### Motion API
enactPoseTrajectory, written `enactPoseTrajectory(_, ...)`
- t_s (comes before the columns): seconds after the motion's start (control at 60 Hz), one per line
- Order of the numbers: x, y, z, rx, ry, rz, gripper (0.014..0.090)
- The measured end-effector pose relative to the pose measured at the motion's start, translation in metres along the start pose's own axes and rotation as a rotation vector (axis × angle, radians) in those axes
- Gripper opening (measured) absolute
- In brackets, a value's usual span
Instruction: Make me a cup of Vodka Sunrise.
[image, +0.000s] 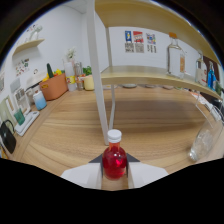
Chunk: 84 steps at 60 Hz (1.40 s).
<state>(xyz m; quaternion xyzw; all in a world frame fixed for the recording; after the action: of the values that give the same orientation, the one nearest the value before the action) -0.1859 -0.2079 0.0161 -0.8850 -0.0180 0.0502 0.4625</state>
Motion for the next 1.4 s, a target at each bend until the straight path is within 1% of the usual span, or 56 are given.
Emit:
enactPoseTrajectory(0.233,-0.002,0.009,-0.009,-0.012,-0.018,-0.047,0.0360)
enactPoseTrajectory(0.317,-0.001,0.014,-0.011,-0.033,-0.025,-0.063,0.0385)
enactPoseTrajectory(0.4,-0.003,0.010,-0.019,-0.034,-0.054,-0.067,0.0535)
enactPoseTrajectory(0.467,-0.006,-0.001,-0.032,-0.014,-0.086,-0.063,0.0773)
enactPoseTrajectory(0.5,-0.005,-0.008,-0.040,-0.008,-0.099,-0.062,0.0864)
enactPoseTrajectory(0.733,0.033,-0.061,-0.121,0.118,-0.098,-0.029,0.0852)
enactPoseTrajectory(0.883,0.090,-0.069,-0.167,0.160,-0.044,-0.023,0.0856)
enactPoseTrajectory(1.167,0.208,-0.047,-0.205,0.103,0.060,0.001,0.0857)
enactPoseTrajectory(1.283,0.250,-0.082,-0.219,0.147,0.090,0.032,0.0859)
enactPoseTrajectory(1.4,0.291,-0.151,-0.233,0.241,0.112,0.056,0.0860)
